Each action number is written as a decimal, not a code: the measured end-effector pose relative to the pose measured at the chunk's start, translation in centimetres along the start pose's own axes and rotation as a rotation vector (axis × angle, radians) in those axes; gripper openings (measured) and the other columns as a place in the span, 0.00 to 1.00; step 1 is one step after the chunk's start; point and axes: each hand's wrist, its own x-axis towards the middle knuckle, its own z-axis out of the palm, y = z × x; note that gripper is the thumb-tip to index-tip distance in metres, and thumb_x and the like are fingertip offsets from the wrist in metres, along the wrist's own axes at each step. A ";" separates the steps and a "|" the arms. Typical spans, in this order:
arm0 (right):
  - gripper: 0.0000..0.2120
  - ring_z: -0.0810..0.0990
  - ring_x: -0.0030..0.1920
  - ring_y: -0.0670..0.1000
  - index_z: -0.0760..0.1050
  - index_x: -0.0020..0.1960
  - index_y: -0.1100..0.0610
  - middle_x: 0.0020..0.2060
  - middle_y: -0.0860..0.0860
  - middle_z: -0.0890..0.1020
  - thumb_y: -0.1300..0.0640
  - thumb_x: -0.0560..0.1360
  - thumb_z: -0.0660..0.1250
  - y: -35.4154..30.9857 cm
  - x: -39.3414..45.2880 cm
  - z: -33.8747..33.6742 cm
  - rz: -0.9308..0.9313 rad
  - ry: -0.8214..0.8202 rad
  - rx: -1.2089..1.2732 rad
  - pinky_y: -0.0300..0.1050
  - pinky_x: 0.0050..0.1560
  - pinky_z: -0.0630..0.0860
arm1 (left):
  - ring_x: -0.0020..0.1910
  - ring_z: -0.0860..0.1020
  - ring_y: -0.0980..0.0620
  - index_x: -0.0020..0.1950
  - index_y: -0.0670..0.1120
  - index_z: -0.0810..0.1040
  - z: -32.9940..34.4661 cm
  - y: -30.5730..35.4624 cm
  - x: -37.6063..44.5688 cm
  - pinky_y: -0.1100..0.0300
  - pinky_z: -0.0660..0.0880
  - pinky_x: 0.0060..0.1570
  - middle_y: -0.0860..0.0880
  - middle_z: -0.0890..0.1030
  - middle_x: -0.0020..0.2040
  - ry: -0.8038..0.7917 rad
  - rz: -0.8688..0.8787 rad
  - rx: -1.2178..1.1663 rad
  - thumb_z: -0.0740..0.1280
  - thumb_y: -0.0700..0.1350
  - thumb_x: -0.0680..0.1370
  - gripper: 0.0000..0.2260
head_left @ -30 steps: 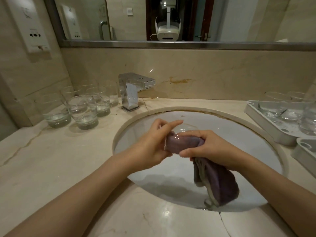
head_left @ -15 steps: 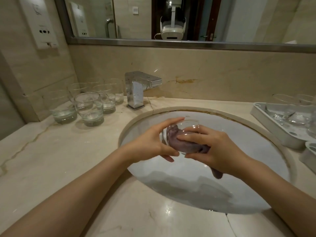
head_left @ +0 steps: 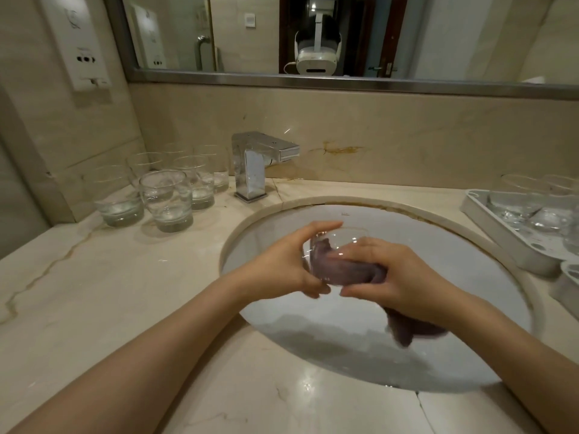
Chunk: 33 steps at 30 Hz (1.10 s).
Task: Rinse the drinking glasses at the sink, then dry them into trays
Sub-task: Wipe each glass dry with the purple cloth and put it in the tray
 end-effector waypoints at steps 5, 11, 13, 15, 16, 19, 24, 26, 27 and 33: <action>0.24 0.81 0.44 0.53 0.77 0.62 0.44 0.54 0.48 0.81 0.48 0.67 0.74 1.4 0.1 0.0 -0.245 -0.006 -0.466 0.49 0.37 0.81 | 0.50 0.83 0.45 0.68 0.60 0.70 -0.1 0.2 0.0 0.48 0.82 0.46 0.48 0.71 0.65 -0.091 -0.105 -0.279 0.71 0.27 0.70 0.36; 0.15 0.81 0.40 0.39 0.79 0.52 0.42 0.40 0.40 0.84 0.56 0.69 0.76 -0.8 0.2 0.0 0.313 -0.128 0.412 0.35 0.43 0.74 | 0.56 0.75 0.48 0.70 0.65 0.59 1.0 -1.2 0.1 0.56 0.80 0.50 0.53 0.64 0.59 0.032 0.111 0.303 0.73 0.35 0.72 0.39; 0.09 0.80 0.33 0.43 0.80 0.51 0.50 0.35 0.45 0.84 0.59 0.71 0.72 -1.6 0.3 0.1 0.481 -0.186 0.729 0.36 0.35 0.76 | 0.59 0.71 0.50 0.72 0.65 0.58 0.6 -1.7 0.0 0.59 0.74 0.57 0.52 0.63 0.60 0.049 0.266 0.624 0.74 0.37 0.72 0.40; 0.10 0.79 0.32 0.47 0.79 0.51 0.53 0.34 0.48 0.84 0.58 0.70 0.71 -1.9 0.3 -0.1 0.516 -0.199 0.853 0.37 0.34 0.77 | 0.59 0.69 0.52 0.73 0.63 0.58 0.1 -1.9 0.1 0.64 0.69 0.58 0.49 0.64 0.62 0.088 0.390 0.719 0.74 0.37 0.71 0.40; 0.11 0.79 0.32 0.47 0.79 0.51 0.53 0.33 0.48 0.83 0.59 0.69 0.71 -2.0 0.3 -0.1 0.493 -0.182 0.853 0.37 0.34 0.77 | 0.59 0.69 0.54 0.72 0.62 0.60 -0.1 -1.9 0.2 0.66 0.68 0.58 0.50 0.65 0.61 0.115 0.426 0.698 0.75 0.37 0.70 0.39; 0.16 0.80 0.35 0.42 0.79 0.51 0.46 0.35 0.41 0.83 0.62 0.69 0.75 -1.6 0.3 0.2 0.331 -0.062 0.599 0.33 0.40 0.75 | 0.57 0.72 0.60 0.66 0.65 0.68 -0.4 -1.1 0.2 0.65 0.73 0.59 0.55 0.68 0.60 0.138 0.317 0.385 0.78 0.35 0.66 0.38; 0.21 0.81 0.48 0.49 0.78 0.61 0.44 0.55 0.47 0.80 0.50 0.68 0.73 1.1 -0.1 0.8 -0.233 0.023 -0.317 0.45 0.44 0.80 | 0.50 0.83 0.47 0.69 0.59 0.71 -0.7 0.1 -0.4 0.51 0.82 0.44 0.55 0.70 0.66 -0.049 -0.031 -0.210 0.73 0.27 0.68 0.38; 0.23 0.82 0.47 0.54 0.77 0.62 0.46 0.55 0.50 0.80 0.49 0.67 0.72 1.2 -0.1 0.8 -0.286 0.043 -0.389 0.50 0.39 0.81 | 0.51 0.83 0.44 0.69 0.58 0.71 -1.0 0.2 -0.4 0.51 0.82 0.45 0.52 0.70 0.67 -0.093 -0.066 -0.287 0.71 0.26 0.69 0.37; 0.23 0.82 0.47 0.54 0.76 0.62 0.46 0.56 0.50 0.80 0.49 0.67 0.72 1.2 -0.1 0.8 -0.285 0.035 -0.382 0.51 0.39 0.81 | 0.51 0.83 0.44 0.69 0.58 0.71 -1.1 0.2 -0.4 0.51 0.82 0.45 0.51 0.71 0.67 -0.103 -0.070 -0.302 0.71 0.26 0.69 0.37; 0.15 0.81 0.41 0.41 0.79 0.52 0.43 0.41 0.41 0.84 0.57 0.69 0.76 -0.9 0.2 0.5 0.209 -0.079 0.395 0.34 0.44 0.75 | 0.56 0.77 0.47 0.70 0.64 0.64 0.2 -0.8 -0.3 0.55 0.80 0.50 0.50 0.67 0.62 0.013 0.142 0.209 0.74 0.33 0.70 0.38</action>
